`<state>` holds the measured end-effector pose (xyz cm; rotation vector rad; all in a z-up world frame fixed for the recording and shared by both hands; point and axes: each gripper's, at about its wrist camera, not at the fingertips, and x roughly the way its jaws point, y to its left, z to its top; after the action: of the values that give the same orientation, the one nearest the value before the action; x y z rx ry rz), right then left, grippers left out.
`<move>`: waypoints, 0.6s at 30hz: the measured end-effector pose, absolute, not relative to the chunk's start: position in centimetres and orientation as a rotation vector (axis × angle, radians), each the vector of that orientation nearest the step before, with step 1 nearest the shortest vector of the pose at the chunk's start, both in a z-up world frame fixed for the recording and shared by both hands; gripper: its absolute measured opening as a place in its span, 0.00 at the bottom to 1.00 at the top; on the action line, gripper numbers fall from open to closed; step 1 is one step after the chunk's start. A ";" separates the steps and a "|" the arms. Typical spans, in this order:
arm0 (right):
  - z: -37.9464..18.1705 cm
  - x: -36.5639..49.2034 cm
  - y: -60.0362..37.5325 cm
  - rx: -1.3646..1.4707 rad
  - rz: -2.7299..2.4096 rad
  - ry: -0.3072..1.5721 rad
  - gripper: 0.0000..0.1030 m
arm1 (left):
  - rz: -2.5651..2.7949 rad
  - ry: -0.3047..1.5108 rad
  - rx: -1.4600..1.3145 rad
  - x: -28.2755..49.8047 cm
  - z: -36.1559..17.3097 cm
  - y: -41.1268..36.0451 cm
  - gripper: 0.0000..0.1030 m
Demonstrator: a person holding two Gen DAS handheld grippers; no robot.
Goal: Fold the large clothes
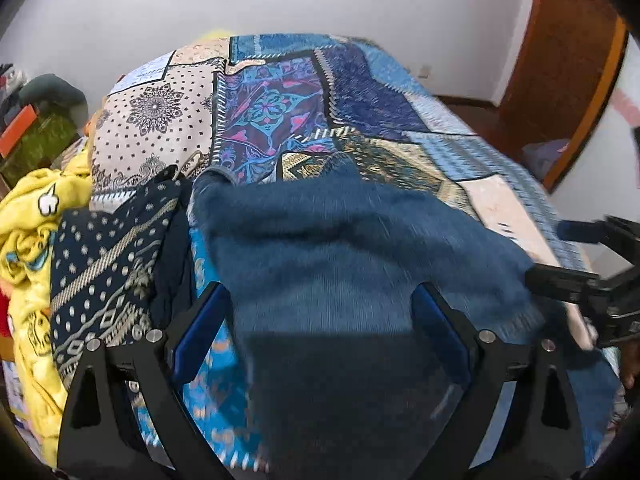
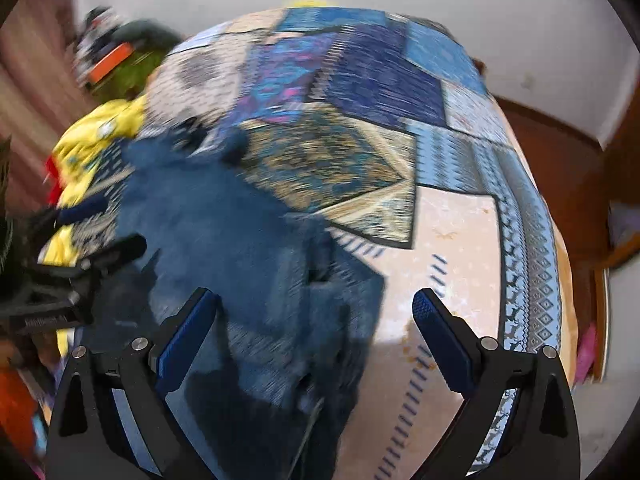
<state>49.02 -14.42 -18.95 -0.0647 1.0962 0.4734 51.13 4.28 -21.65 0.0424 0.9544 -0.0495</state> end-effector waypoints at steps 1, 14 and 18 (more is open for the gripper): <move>-19.3 49.6 -15.1 -0.030 0.448 1.104 0.95 | -0.029 0.946 0.064 51.8 -21.8 4.0 0.91; -15.5 46.2 -17.0 0.041 0.534 1.027 0.95 | 0.004 0.863 0.008 49.6 -18.5 6.4 0.91; -15.8 44.2 -15.3 -0.033 0.580 1.016 0.95 | -0.036 0.898 0.018 46.4 -18.7 6.6 0.92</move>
<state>44.22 -15.29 -15.80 -0.0327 1.0161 0.5797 46.38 6.60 -18.74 0.0182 0.8983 -0.0357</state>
